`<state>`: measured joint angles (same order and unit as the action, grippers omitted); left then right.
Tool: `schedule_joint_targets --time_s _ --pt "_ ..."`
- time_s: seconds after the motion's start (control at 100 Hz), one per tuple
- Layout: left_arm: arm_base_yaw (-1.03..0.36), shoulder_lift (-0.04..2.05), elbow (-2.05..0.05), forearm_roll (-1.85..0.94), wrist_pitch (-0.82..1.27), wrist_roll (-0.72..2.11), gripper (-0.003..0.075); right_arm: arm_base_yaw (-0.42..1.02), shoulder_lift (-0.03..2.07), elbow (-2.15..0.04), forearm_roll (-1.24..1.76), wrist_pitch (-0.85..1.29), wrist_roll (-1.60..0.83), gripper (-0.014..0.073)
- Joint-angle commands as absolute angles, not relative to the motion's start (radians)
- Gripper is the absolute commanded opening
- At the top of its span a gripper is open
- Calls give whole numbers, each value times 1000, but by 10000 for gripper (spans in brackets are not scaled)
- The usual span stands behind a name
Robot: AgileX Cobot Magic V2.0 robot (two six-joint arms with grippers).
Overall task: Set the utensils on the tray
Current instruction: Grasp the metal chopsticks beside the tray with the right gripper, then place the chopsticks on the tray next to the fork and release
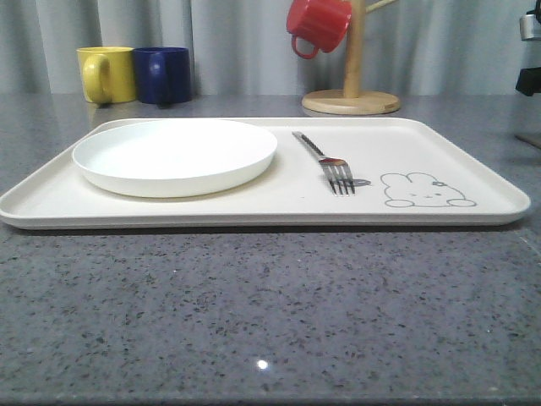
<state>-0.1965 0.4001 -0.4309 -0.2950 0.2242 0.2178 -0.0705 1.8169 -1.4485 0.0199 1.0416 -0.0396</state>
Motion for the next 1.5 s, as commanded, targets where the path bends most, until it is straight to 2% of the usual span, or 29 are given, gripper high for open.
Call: schedule_joint_targets --time_s 0.0,0.24,0.46,0.69,1.08,1.17,1.39,1.49 --pt "-198 404 -456 -299 146 219 -19 -76 1776 -1490 36 1063 -45 -64" --pt "-198 404 -456 -299 146 219 -19 9 1686 -1531 41 1065 88 -55" --pt "-198 404 -456 -299 146 219 -19 203 1642 -1531 30 1017 251 -55" --pt "-198 404 -456 -299 146 219 -19 399 1692 -1527 -58 918 435 -55" --pt "-198 404 -456 -299 146 219 -19 447 1805 -1527 -35 898 485 -52" --pt "-198 404 -456 -299 146 219 -19 447 1812 -1527 -29 906 486 9" --pt "-198 404 -456 -299 146 219 -19 447 1812 -1527 -29 910 486 324" --pt "-198 404 -456 -299 146 219 -19 447 1810 -1527 -35 910 486 403"
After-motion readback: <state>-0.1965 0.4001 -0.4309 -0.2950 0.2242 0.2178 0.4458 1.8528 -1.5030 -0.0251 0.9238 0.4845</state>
